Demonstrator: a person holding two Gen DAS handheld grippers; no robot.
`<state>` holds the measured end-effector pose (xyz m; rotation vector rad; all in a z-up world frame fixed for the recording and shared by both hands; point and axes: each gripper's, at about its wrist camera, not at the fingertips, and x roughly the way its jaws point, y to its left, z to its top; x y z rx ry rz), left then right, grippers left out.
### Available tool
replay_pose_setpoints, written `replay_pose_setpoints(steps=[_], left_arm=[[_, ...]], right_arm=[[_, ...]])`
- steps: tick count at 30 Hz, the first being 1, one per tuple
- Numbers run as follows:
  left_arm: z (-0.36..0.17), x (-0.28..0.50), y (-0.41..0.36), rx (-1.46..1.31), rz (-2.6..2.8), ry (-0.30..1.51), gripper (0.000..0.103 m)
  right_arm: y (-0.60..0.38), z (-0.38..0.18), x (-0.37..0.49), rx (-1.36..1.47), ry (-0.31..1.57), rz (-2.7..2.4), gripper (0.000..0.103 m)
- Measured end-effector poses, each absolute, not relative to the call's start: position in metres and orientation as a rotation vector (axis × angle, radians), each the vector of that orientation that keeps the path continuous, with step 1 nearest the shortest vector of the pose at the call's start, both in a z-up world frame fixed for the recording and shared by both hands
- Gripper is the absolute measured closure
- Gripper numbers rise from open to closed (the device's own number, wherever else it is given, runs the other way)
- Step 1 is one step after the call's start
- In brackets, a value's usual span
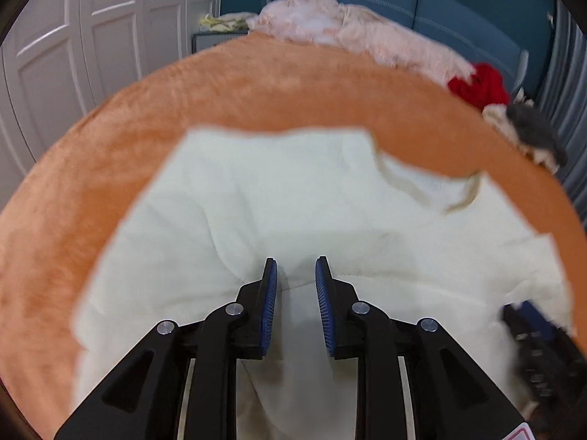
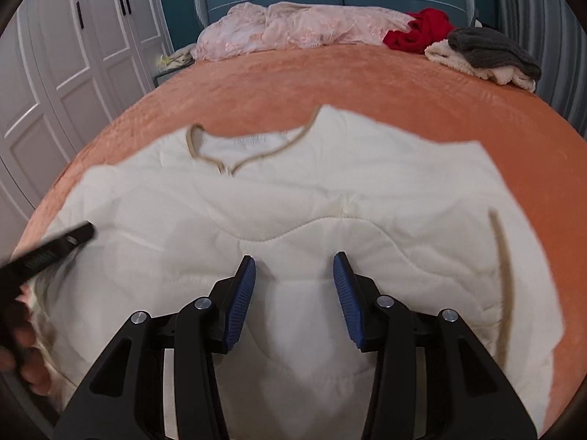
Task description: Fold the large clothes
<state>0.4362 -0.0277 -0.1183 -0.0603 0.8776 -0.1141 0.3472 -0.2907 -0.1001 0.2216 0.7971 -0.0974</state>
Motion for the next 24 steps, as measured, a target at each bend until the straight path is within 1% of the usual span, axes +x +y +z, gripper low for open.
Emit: replay_pose_setpoints(steps=[3,8,24], left_arm=[[-0.131,0.426,-0.027,-0.055,-0.122,0.816,0.080],[-0.135,0.426,-0.032,-0.043,-0.115,0.801,0.080],[-0.140,0.425,-0.043,0.019,-0.080,0.769,0.079]], right_arm=[[-0.294,-0.108,0.346,0.244,0.785,-0.088,0.060],[-0.286,-0.113,0.345,0.201,0.764,-0.112,0.060],[-0.285,-0.118,0.343,0.188,0.734,-0.121,0.060]])
